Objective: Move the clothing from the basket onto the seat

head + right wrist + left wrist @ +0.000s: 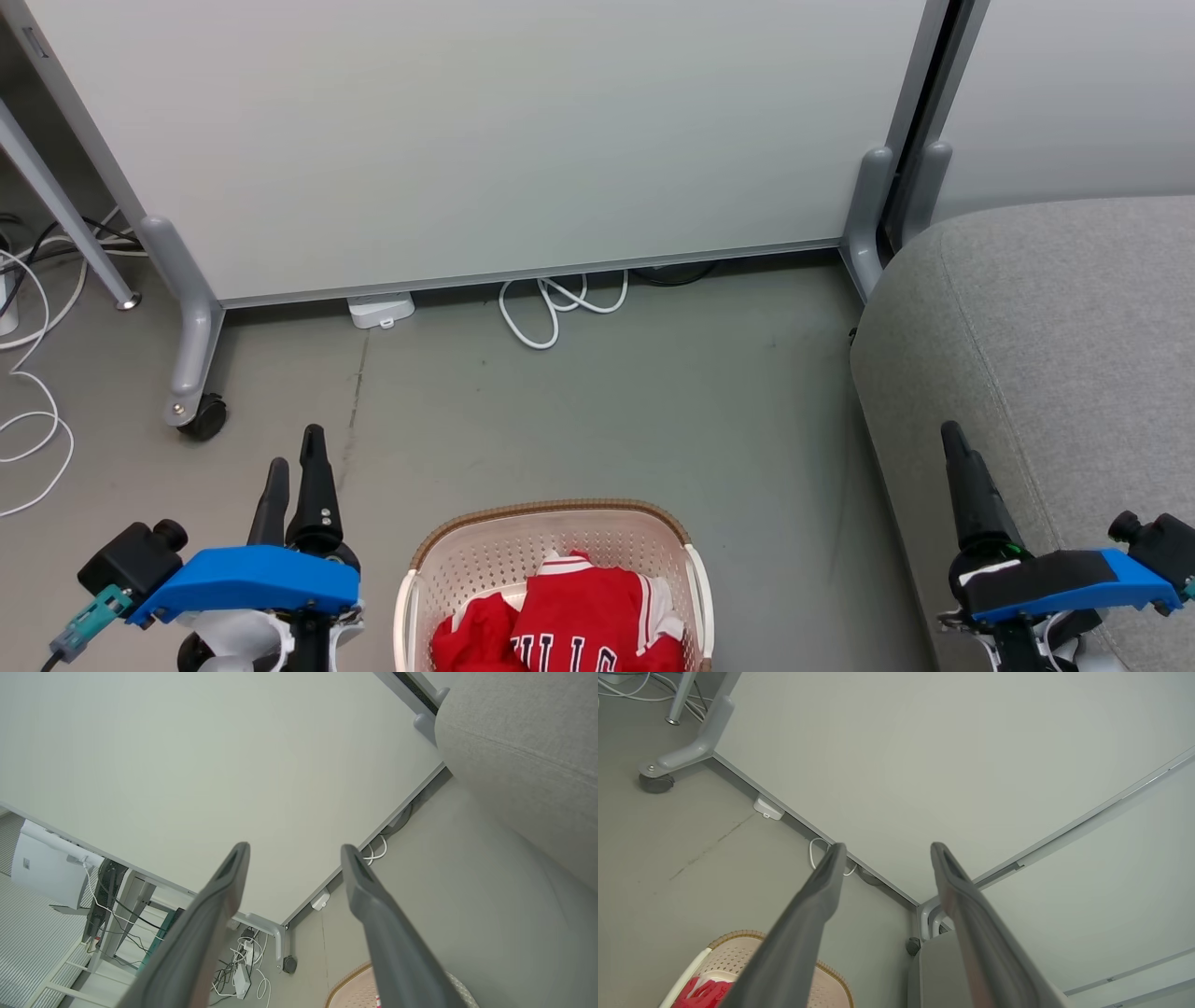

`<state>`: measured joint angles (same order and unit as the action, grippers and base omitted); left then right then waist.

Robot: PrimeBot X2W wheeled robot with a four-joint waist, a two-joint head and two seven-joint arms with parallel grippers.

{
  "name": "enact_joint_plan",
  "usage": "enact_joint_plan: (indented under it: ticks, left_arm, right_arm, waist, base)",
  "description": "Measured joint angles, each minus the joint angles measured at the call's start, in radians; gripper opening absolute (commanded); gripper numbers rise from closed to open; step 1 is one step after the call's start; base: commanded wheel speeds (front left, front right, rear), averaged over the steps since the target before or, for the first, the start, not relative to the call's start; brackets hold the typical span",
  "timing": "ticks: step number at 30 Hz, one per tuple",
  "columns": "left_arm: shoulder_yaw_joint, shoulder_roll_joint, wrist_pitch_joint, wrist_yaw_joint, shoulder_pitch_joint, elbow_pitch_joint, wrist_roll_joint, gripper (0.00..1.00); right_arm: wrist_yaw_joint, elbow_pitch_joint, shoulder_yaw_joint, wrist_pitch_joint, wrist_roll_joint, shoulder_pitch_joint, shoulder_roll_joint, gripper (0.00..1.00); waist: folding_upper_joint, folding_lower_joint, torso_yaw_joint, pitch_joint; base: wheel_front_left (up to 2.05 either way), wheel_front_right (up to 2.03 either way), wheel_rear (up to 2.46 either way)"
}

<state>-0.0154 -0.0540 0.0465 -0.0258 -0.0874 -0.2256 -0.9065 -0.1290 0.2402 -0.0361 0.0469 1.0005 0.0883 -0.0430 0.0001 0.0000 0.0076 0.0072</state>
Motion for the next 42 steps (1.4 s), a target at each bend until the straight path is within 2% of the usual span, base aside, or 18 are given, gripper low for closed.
enact_joint_plan:
  ticks: [17, 42]
  left_arm:
    - [-0.071, -0.025, 0.054, 0.044, -0.017, -0.034, 0.227, 1.00]
    - [-0.148, -0.039, 0.123, 0.069, -0.029, -0.049, 0.491, 1.00]
  right_arm:
    - [0.000, 0.015, 0.038, 0.053, -0.239, 0.001, 0.000, 1.00]
    - [0.000, 0.027, 0.068, 0.122, -0.515, 0.011, -0.002, 1.00]
  waist:
    - [0.0000, 0.0000, 0.004, 0.000]
    - [0.0000, 0.0000, 0.015, 0.001]
  base:
    - [0.00, 0.00, 0.00]
    - [0.00, 0.00, 0.00]
